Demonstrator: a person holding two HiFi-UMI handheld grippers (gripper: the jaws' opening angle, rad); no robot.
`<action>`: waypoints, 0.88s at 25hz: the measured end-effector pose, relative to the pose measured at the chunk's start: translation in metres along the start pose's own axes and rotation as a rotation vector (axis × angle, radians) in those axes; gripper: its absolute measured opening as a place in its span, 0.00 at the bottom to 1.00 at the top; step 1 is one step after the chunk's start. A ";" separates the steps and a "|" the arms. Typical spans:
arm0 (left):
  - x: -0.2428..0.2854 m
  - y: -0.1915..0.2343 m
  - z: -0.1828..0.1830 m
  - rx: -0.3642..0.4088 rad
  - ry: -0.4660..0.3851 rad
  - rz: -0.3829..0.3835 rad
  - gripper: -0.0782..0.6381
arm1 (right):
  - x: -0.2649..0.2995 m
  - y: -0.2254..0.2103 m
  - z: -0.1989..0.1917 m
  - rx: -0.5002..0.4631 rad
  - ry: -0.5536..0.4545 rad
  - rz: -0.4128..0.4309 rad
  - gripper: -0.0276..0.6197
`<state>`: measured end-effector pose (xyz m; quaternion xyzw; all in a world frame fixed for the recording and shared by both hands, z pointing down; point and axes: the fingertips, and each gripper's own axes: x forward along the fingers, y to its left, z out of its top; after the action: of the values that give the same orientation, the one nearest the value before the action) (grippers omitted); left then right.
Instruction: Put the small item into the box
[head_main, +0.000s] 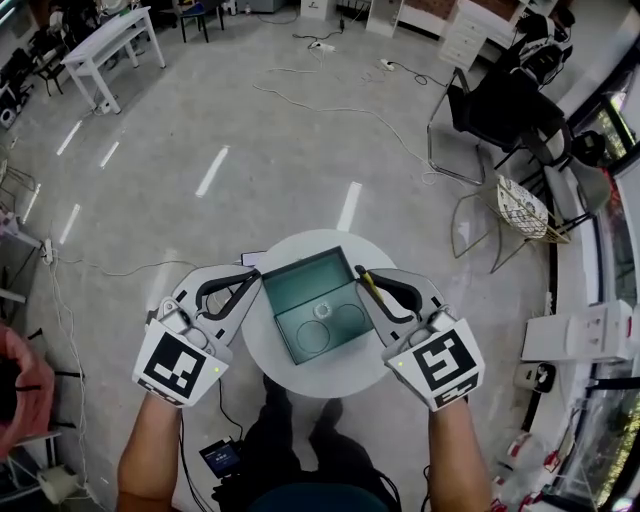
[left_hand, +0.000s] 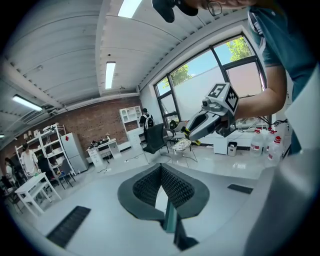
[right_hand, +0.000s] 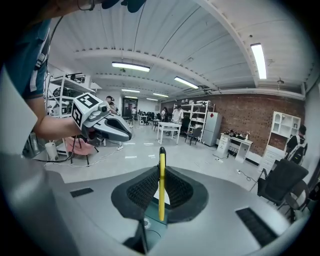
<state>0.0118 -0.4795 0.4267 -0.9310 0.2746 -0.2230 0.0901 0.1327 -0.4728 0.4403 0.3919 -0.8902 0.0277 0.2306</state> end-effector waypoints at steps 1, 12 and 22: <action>0.003 0.002 -0.006 -0.007 0.003 -0.002 0.13 | 0.007 0.000 -0.005 0.007 0.007 0.004 0.14; 0.042 0.020 -0.080 -0.075 0.037 -0.025 0.13 | 0.085 -0.004 -0.063 0.057 0.077 0.057 0.14; 0.067 0.033 -0.142 -0.131 0.062 -0.043 0.13 | 0.154 -0.002 -0.117 0.073 0.139 0.108 0.14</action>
<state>-0.0201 -0.5505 0.5672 -0.9332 0.2714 -0.2352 0.0155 0.0889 -0.5530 0.6110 0.3487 -0.8902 0.0996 0.2756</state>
